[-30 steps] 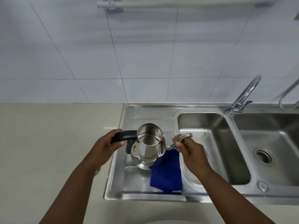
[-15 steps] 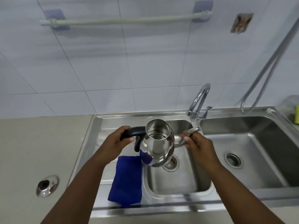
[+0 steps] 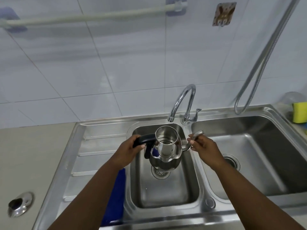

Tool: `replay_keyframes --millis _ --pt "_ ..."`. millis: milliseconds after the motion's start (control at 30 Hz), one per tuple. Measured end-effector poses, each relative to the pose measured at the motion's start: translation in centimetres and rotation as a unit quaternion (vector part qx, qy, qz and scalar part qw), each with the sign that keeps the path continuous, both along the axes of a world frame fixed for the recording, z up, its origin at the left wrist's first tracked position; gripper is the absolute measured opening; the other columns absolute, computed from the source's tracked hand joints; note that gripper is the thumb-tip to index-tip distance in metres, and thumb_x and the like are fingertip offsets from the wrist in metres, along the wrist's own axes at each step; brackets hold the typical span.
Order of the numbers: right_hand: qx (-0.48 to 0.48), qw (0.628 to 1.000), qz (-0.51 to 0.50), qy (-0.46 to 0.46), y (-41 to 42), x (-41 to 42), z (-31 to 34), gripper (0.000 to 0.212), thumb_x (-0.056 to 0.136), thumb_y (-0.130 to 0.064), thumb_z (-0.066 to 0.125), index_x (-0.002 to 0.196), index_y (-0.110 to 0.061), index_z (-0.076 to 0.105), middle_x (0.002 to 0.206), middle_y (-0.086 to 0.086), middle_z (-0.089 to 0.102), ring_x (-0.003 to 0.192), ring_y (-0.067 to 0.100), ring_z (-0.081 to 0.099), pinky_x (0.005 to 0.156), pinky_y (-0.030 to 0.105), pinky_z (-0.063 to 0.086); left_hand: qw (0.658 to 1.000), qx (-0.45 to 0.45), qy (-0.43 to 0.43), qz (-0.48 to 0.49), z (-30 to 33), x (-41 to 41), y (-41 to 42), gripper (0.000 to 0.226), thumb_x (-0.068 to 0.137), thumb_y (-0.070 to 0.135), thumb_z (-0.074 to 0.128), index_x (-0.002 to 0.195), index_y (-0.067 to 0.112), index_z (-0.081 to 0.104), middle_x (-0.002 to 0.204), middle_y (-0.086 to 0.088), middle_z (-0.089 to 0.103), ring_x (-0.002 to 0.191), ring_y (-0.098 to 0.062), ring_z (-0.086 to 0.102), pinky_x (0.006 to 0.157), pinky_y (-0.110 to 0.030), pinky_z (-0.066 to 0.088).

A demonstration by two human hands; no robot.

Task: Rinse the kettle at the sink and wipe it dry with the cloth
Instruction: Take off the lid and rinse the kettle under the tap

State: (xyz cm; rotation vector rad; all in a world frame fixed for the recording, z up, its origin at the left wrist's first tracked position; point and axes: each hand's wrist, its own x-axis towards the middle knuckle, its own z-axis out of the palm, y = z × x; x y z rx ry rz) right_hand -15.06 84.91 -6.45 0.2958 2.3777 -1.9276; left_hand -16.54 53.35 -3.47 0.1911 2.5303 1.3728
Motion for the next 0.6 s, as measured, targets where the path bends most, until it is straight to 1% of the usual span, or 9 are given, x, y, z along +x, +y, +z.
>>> replay_keyframes --millis 67,100,167,200,267,333,400,500,600 --pt "0.022 1.0 0.009 -0.02 1.1 -1.1 -0.2 0.036 0.087 0.004 0.064 0.105 -0.027 0.07 0.108 0.001 0.076 0.105 0.017 0.071 0.098 0.041 0.055 1.0 -0.006 -0.006 -0.003 -0.2 -0.8 0.3 0.023 0.093 0.022 0.063 0.116 0.025 0.057 0.097 -0.002 0.064 0.088 -0.014 0.059 0.079 -0.029 0.048" --pt "0.045 0.999 0.002 -0.021 1.7 -1.8 -0.2 0.04 0.084 0.006 0.065 0.104 -0.028 0.071 0.108 0.003 0.075 0.102 0.016 0.071 0.097 0.039 0.054 1.0 -0.003 -0.009 -0.005 -0.2 -1.2 0.4 0.024 0.093 0.021 0.063 0.116 0.023 0.057 0.1 -0.004 0.065 0.093 -0.017 0.06 0.082 -0.031 0.048" --pt "0.101 0.995 -0.025 -0.001 3.1 -3.8 0.0 0.038 0.083 0.009 0.062 0.108 -0.019 0.07 0.11 0.012 0.074 0.1 0.026 0.07 0.098 0.043 0.053 1.0 0.004 -0.012 -0.007 -0.4 -1.9 0.5 0.025 0.093 0.02 0.063 0.117 0.022 0.058 0.102 -0.006 0.065 0.097 -0.022 0.061 0.087 -0.036 0.049" --pt "0.133 0.99 -0.038 0.014 3.8 -5.0 0.1 0.038 0.084 0.01 0.059 0.114 -0.012 0.068 0.113 0.015 0.072 0.104 0.031 0.069 0.1 0.043 0.051 1.0 0.004 -0.014 -0.007 -0.5 -2.2 0.5 0.025 0.093 0.02 0.063 0.117 0.022 0.058 0.102 -0.007 0.065 0.098 -0.022 0.061 0.087 -0.036 0.048" --pt "0.194 0.979 -0.045 0.032 4.8 -7.7 0.7 0.047 0.085 0.011 0.053 0.13 -0.004 0.058 0.129 0.016 0.065 0.116 0.032 0.065 0.102 0.036 0.046 1.0 0.005 -0.017 -0.007 -0.7 -2.7 0.7 0.025 0.093 0.02 0.063 0.118 0.022 0.057 0.103 -0.006 0.065 0.098 -0.02 0.06 0.088 -0.035 0.048" --pt "0.247 0.969 -0.012 0.028 5.4 -10.1 1.3 0.06 0.086 0.009 0.052 0.143 -0.006 0.046 0.147 0.013 0.051 0.13 0.028 0.054 0.109 0.033 0.04 1.0 0.018 -0.02 -0.007 -1.0 -3.1 0.8 0.024 0.093 0.02 0.063 0.117 0.022 0.057 0.103 -0.005 0.065 0.097 -0.016 0.06 0.086 -0.03 0.047" --pt "0.297 0.954 0.048 0.021 5.5 -11.9 1.6 0.067 0.086 0.007 0.053 0.149 -0.008 0.037 0.158 0.011 0.037 0.141 0.028 0.042 0.117 0.04 0.033 0.999 0.03 -0.022 -0.009 -1.3 -3.6 0.9 0.024 0.093 0.02 0.063 0.116 0.023 0.058 0.102 -0.003 0.064 0.095 -0.014 0.06 0.084 -0.026 0.046" --pt "0.317 0.945 0.08 0.022 5.3 -12.8 1.4 0.069 0.081 0.011 0.055 0.147 -0.006 0.041 0.155 0.014 0.039 0.136 0.035 0.046 0.112 0.045 0.038 0.999 0.033 -0.026 -0.011 -1.8 -4.3 0.9 0.023 0.093 0.024 0.063 0.115 0.028 0.057 0.103 0.0 0.065 0.095 -0.01 0.06 0.082 -0.024 0.046" --pt "0.323 0.941 0.066 0.075 5.2 -12.1 0.7 0.064 0.078 0.018 0.053 0.14 0.0 0.049 0.145 0.021 0.048 0.125 0.04 0.054 0.103 0.046 0.045 0.999 0.043 -0.027 -0.009 -2.2 -5.0 0.9 0.024 0.092 0.025 0.064 0.114 0.032 0.057 0.104 0.004 0.065 0.094 -0.002 0.06 0.082 -0.022 0.045"
